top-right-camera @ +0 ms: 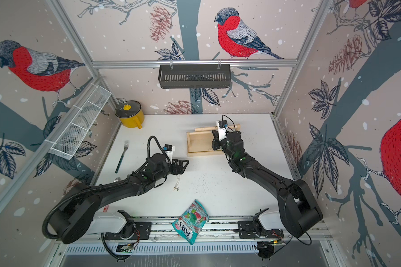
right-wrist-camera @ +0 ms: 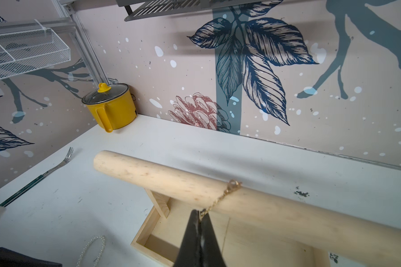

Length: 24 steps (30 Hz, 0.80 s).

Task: Take the necklace off the jewelry display stand
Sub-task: Take off the necklace from the stand.

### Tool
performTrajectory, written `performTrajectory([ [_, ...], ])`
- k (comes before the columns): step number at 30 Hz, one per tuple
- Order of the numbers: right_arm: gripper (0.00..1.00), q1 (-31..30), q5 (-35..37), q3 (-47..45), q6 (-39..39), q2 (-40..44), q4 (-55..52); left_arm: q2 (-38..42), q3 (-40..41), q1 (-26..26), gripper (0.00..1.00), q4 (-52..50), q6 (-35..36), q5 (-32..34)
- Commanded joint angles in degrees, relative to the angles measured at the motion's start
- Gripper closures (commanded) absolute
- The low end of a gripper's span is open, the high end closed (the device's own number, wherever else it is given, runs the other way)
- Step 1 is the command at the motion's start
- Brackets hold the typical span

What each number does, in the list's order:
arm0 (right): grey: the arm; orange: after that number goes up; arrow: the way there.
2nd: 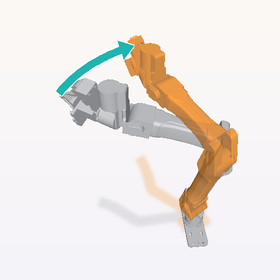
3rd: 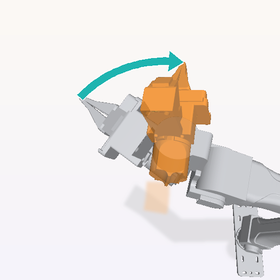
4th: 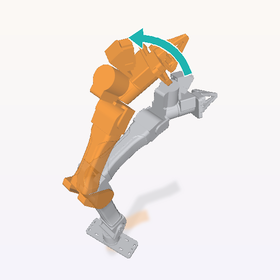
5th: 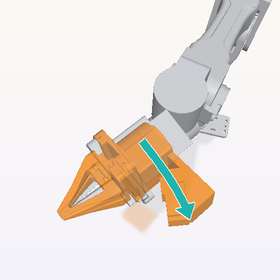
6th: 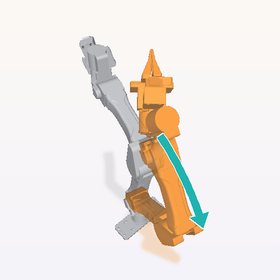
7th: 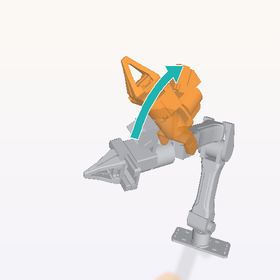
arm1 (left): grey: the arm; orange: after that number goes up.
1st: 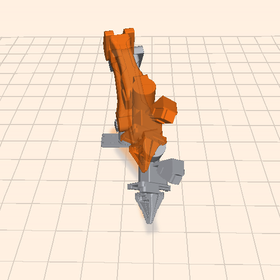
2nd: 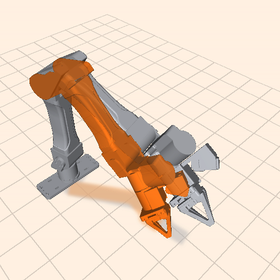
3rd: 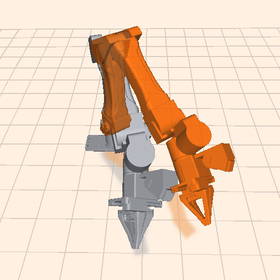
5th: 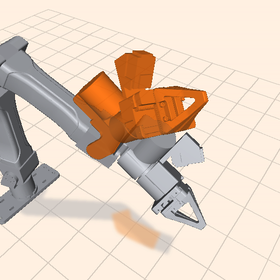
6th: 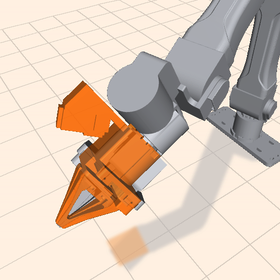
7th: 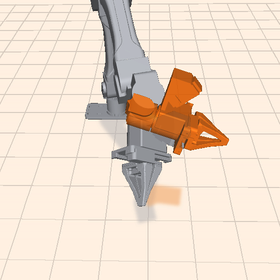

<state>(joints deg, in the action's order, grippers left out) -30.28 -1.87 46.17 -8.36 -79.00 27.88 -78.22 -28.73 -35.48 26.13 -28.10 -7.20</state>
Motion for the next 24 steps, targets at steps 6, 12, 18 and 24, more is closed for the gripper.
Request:
performTrajectory([
  [6,0.99,-2.8,0.88,3.54,1.15,-2.28,-0.37,-4.61,-0.89,-1.22,0.15,6.67,2.98,-2.82],
  [12,1.0,-4.89,0.73,6.24,1.17,-4.37,-0.54,-6.44,-1.62,-2.29,0.15,9.92,6.01,-2.07],
  [18,0.99,-6.78,0.18,9.25,1.35,-7.17,-0.54,-9.17,-3.19,-2.37,0.15,10.76,6.42,-1.59],
  [24,1.0,-7.9,0.02,10.85,0.98,-8.85,-0.23,-11.4,-3.97,-2.38,0.16,11.86,5.77,-0.42],
])
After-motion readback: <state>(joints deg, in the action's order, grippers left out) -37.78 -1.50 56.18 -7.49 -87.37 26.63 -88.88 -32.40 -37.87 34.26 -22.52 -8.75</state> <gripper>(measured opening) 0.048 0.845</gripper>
